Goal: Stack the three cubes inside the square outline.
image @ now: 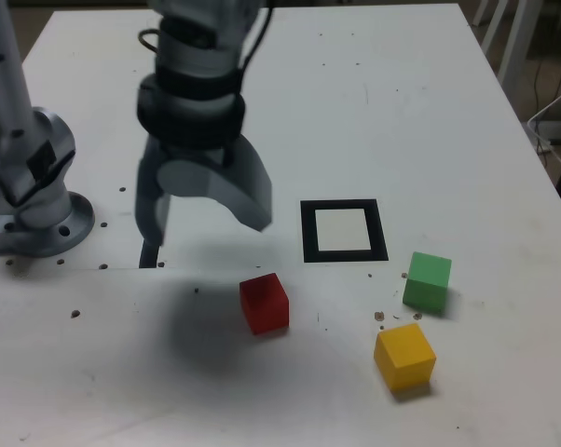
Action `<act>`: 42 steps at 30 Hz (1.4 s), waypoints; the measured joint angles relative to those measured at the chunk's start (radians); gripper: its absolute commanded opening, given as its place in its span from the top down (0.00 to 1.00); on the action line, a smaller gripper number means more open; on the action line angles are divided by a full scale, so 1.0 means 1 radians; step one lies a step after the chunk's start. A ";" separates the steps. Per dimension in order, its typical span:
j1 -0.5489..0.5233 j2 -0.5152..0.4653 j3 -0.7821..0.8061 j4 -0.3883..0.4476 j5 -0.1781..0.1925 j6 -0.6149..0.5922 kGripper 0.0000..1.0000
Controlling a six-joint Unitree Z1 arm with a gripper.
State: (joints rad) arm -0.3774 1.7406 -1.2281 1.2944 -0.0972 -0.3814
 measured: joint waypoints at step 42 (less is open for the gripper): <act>-0.049 0.277 -0.070 -0.157 -0.090 0.057 0.16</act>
State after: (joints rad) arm -0.4260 2.0175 -1.2980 1.1379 -0.1869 -0.3248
